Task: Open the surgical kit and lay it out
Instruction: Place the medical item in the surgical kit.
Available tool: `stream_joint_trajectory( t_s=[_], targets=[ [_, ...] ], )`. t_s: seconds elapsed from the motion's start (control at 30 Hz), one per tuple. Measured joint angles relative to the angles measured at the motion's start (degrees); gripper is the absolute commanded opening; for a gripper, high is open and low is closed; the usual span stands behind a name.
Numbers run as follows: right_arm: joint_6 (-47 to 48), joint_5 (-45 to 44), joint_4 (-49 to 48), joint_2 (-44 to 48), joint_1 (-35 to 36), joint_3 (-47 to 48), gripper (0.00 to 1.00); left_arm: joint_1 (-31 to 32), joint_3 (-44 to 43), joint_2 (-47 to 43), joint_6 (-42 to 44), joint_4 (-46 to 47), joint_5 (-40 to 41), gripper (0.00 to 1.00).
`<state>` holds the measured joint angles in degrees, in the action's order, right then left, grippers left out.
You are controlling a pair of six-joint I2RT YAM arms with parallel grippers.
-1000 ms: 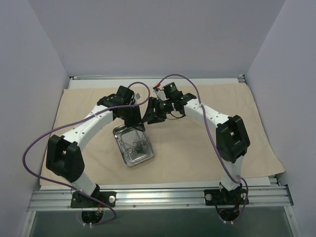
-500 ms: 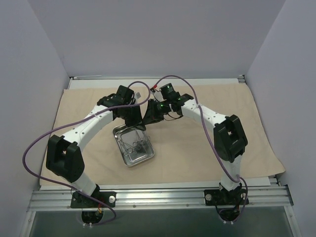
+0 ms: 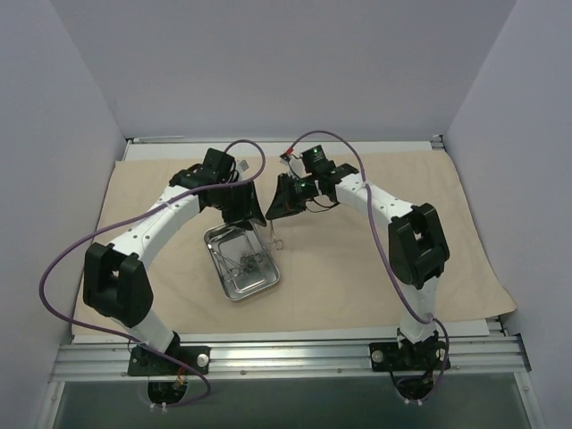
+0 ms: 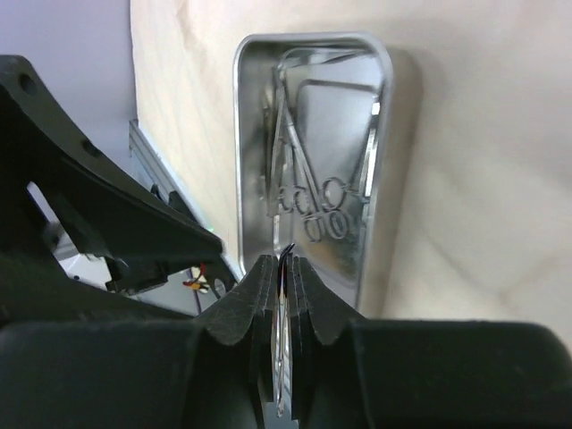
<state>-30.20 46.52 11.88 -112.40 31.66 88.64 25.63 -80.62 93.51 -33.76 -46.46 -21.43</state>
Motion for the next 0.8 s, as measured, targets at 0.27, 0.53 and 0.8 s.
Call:
stream_joint_trajectory(
  t_s=[0.27,0.53,0.8],
  targets=[
    [6.01,1.29,1.42,-2.38,-10.36,-0.48,0.0,-8.02,0.94,-0.96,1.88,-0.74,-1.53,0.5],
    [12.92,0.61,5.53,-16.26,-12.44,5.99,0.0,-8.7,3.96,-1.03,4.02,-3.04,-2.19,0.48],
    [12.83,-0.74,5.86,-17.79,-12.2,6.14,0.03,-8.7,4.46,1.68,3.37,-4.31,-1.55,0.49]
  ],
)
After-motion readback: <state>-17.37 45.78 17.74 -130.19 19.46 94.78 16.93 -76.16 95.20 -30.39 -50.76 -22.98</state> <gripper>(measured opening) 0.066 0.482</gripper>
